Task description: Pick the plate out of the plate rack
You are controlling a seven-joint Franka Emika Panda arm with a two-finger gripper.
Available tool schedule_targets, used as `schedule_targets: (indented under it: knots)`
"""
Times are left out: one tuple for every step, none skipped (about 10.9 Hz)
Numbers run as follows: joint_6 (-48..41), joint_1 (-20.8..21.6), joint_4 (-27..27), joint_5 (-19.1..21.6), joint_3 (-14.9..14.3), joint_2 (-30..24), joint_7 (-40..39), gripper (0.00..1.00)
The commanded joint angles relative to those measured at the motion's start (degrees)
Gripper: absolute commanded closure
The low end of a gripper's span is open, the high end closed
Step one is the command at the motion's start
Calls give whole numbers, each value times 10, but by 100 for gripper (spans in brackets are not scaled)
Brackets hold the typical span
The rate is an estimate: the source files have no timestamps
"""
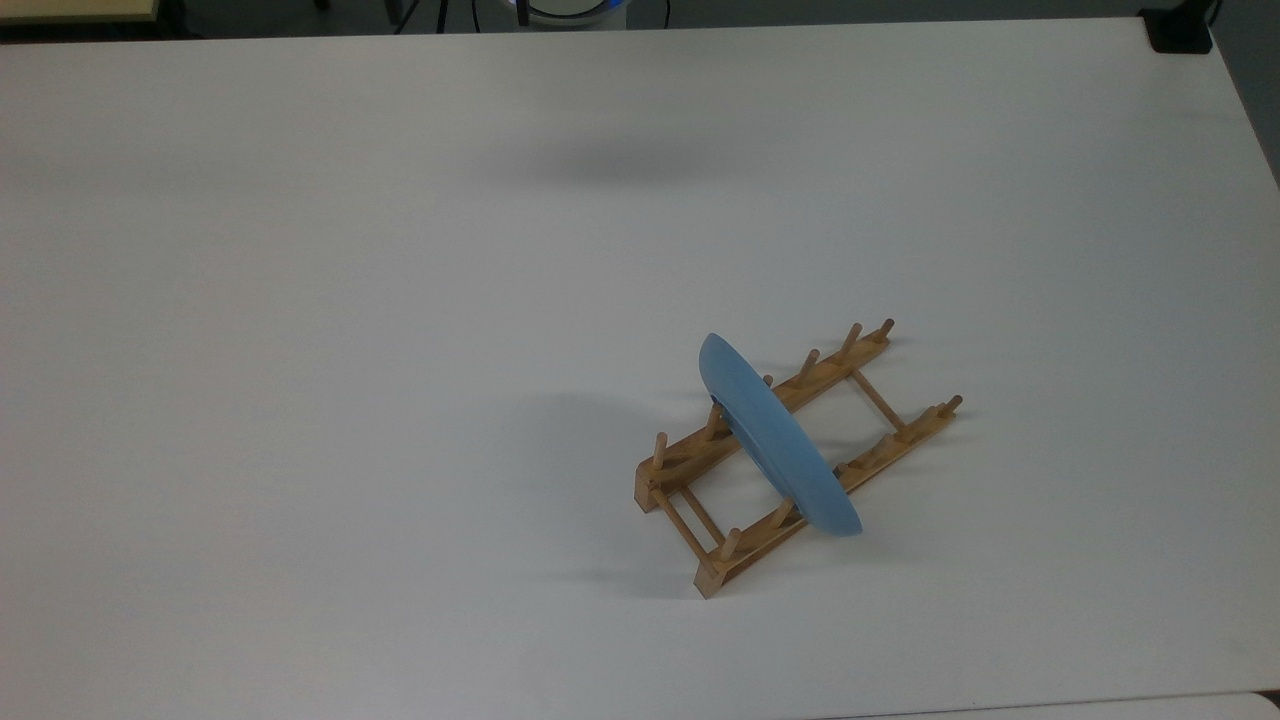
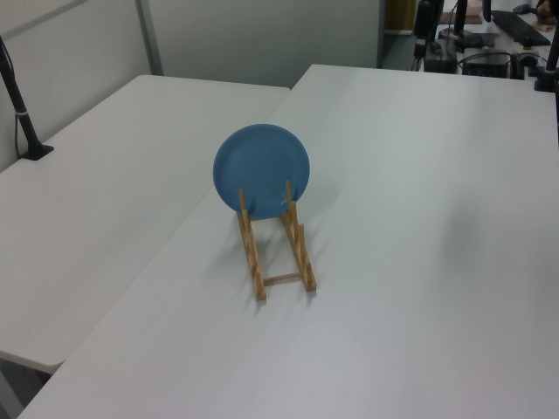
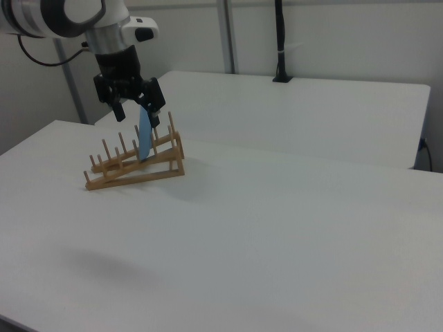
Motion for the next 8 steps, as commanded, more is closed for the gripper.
schedule_targets:
  knots:
    - [14, 7, -13, 13, -5, -11, -6, 0]
    - [15, 7, -13, 13, -5, -11, -7, 0]
    - [15, 6, -11, 13, -5, -11, -7, 0]
    - [14, 6, -10, 12, -5, -11, -9, 0]
    - [10, 5, -9, 10, -6, -13, -13, 0]
    - [8, 4, -9, 10, -7, -14, -14, 0]
    - [7, 5, -9, 4, -7, -13, -17, 0]
    - [8, 5, -9, 3, -5, -8, -37, 0]
